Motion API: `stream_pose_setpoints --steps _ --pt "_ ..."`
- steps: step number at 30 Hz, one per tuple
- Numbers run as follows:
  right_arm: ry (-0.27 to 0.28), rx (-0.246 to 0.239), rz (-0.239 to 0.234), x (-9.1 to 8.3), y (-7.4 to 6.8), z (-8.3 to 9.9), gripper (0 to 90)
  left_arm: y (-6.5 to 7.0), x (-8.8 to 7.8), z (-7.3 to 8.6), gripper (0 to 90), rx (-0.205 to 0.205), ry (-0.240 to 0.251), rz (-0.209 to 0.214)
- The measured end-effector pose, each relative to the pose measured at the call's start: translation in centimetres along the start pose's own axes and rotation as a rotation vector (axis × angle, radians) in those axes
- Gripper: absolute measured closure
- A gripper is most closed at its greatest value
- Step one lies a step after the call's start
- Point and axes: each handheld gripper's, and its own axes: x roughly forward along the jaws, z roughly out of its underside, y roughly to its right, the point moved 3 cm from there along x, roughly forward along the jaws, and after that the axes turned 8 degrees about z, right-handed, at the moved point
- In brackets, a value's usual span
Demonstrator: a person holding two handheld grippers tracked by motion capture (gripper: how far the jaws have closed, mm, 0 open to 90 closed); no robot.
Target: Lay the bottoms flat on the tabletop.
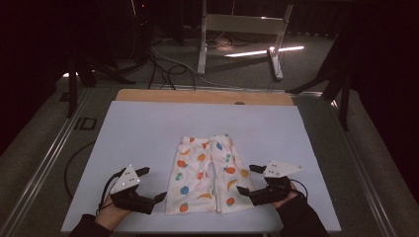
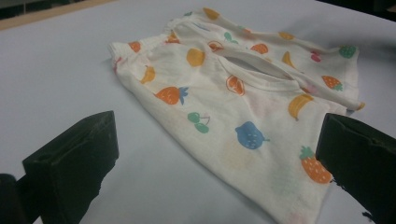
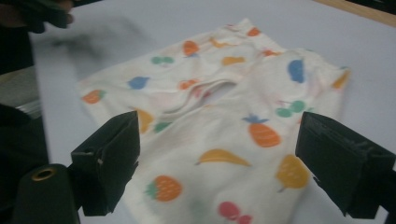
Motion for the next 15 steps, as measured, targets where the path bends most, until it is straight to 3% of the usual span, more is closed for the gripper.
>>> stream_pose_setpoints --steps 1,9,15 --pt "-0.003 0.01 0.005 0.2 0.3 -0.1 14.2 -0.3 0.5 -0.2 0.2 0.002 -0.023 -0.005" --pt "-0.028 0.029 0.05 2.4 2.7 -1.3 14.3 -2.2 2.7 -1.9 0.2 -0.03 -0.068 -0.021" --pt "-0.026 0.042 0.089 3.7 4.3 -2.4 14.5 -3.4 4.2 -3.4 0.2 -0.047 -0.08 -0.036"
